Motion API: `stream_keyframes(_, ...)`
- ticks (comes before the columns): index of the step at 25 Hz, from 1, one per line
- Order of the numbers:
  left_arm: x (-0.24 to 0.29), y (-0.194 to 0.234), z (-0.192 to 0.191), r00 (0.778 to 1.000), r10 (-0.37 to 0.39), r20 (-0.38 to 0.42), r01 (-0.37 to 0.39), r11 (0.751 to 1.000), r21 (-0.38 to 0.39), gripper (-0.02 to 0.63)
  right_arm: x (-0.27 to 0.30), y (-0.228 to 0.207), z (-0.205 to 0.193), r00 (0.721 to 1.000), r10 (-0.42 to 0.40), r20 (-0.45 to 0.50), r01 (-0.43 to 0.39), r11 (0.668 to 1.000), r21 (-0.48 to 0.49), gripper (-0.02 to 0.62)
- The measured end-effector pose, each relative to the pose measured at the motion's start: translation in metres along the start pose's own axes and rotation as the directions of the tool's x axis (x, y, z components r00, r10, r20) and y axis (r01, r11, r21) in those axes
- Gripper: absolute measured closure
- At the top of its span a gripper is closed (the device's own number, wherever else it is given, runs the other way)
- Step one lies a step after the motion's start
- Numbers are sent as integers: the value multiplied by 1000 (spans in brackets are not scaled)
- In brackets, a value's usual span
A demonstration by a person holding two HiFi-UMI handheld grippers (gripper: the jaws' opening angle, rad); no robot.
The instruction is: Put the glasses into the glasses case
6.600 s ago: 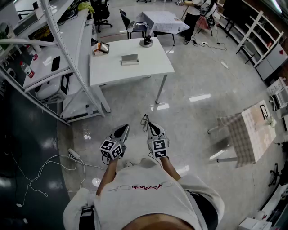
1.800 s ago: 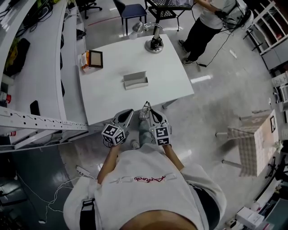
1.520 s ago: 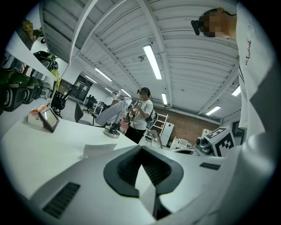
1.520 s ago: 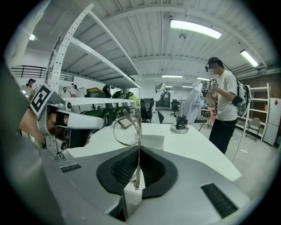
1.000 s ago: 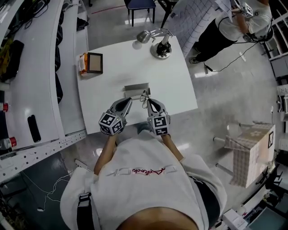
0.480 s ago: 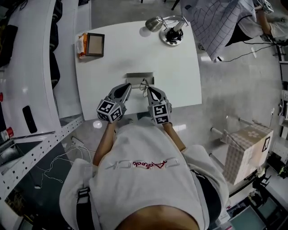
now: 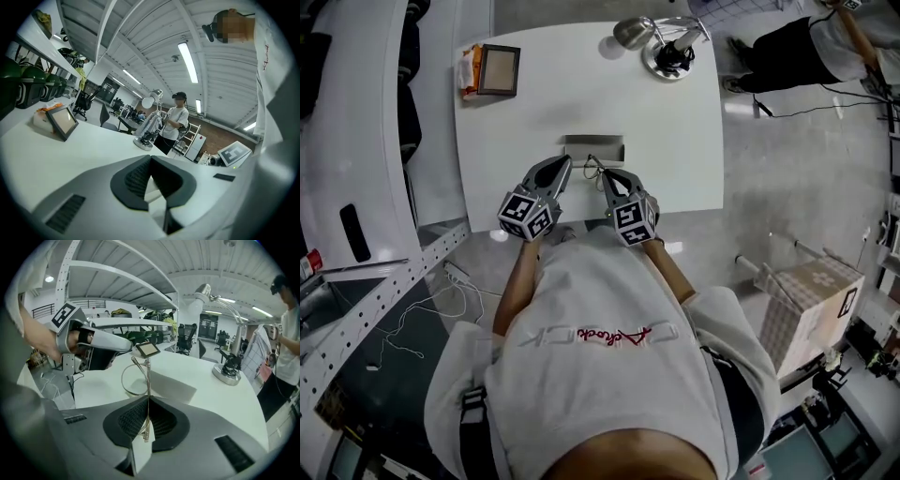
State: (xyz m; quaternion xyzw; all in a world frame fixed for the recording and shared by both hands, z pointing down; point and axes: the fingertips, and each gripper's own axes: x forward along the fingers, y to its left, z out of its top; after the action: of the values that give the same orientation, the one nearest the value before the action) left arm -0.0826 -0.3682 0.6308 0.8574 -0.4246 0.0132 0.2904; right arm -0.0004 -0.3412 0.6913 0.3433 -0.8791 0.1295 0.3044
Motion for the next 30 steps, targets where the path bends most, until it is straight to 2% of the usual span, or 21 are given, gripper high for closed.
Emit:
stream_keyframes(3, -4, 2, 2, 1000, 15, 13, -15, 1000, -4, 581, 9, 1, 1, 998, 23, -55, -31, 989, -147, 578)
stream_keyframes(5, -7, 3, 3, 1000, 24, 20, -24, 1000, -7, 581, 14, 4, 2, 995, 32, -93, -56, 961, -272, 578)
stream_keyframes(7, -10, 5, 4, 999, 32, 28, -32, 999, -10, 581, 19, 8, 0, 990, 34, -136, -88, 906, -414, 578)
stream_keyframes(11, -15, 9, 4, 998, 48, 41, -47, 999, -19, 581, 26, 20, -9, 978, 22, -208, -154, 750, -644, 578)
stream_keyframes(13, -16, 10, 5, 998, 51, 47, -50, 999, -20, 581, 29, 25, -13, 973, 16, -230, -178, 684, -708, 578)
stream_keyframes(15, -18, 10, 5, 997, 53, 54, -52, 998, -23, 581, 31, 27, -15, 970, 9, -243, -191, 650, -736, 578)
stream_keyframes(17, -20, 10, 7, 997, 55, 61, -53, 998, -24, 581, 35, 24, -10, 970, -2, -241, -183, 646, -741, 578)
stream_keyframes(20, -21, 11, 11, 996, 57, 73, -55, 998, -23, 581, 45, 12, 0, 971, -28, -239, -160, 665, -729, 578)
stream_keyframes(23, -23, 12, 12, 995, 61, 81, -60, 998, -23, 581, 59, -1, 10, 968, -45, -248, -154, 670, -726, 578)
stream_keyframes(30, -33, 15, 13, 992, 82, 94, -80, 996, -30, 581, 85, -22, 13, 949, -87, -304, -189, 616, -765, 578)
